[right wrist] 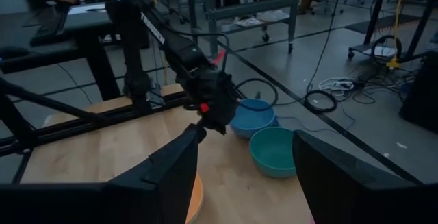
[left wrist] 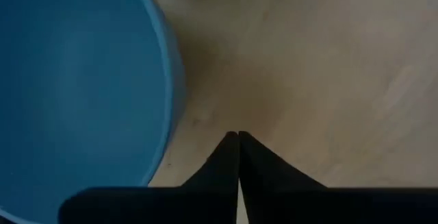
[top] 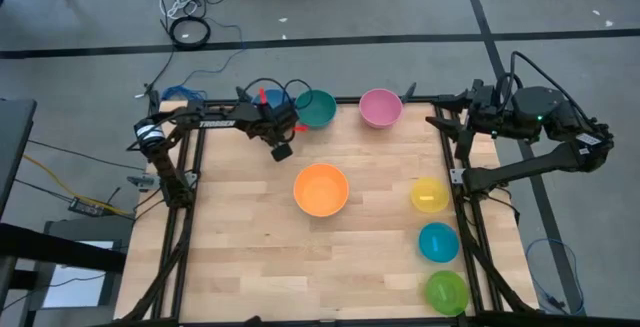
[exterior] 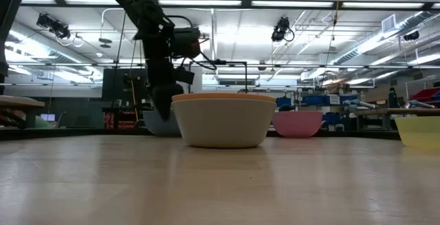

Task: Nest bowls inside each other
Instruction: Stack the blue bowl on top of the orange bowl

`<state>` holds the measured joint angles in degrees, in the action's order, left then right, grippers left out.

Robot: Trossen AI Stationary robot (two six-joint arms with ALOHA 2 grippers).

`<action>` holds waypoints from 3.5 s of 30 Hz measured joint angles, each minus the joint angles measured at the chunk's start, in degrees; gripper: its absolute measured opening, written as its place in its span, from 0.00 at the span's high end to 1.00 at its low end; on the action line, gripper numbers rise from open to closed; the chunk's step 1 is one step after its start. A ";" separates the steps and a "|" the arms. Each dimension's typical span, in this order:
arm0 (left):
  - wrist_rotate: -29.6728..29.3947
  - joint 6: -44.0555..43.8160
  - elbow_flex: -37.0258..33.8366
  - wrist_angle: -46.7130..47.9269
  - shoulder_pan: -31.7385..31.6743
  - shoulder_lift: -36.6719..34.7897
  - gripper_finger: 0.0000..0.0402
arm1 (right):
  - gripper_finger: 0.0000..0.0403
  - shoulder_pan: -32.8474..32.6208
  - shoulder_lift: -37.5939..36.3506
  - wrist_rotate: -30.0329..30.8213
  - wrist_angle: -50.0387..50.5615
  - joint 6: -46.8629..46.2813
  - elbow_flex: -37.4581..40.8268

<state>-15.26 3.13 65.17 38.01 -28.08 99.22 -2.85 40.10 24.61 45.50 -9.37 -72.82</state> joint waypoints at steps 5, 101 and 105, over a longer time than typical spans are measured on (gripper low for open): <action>0.18 0.90 4.12 4.51 1.58 -0.12 0.99 | 0.44 0.00 0.00 0.06 0.02 0.00 0.00; 18.19 -2.26 36.46 28.31 30.70 5.22 0.99 | 0.45 -0.02 0.00 -0.23 -1.30 0.04 0.00; 17.63 -5.15 36.46 25.00 33.46 6.18 0.99 | 0.45 -0.02 0.17 -0.25 -2.21 0.04 0.00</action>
<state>2.37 -2.02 101.62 63.01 5.38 105.40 -2.87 40.27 24.36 43.29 -9.32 -72.82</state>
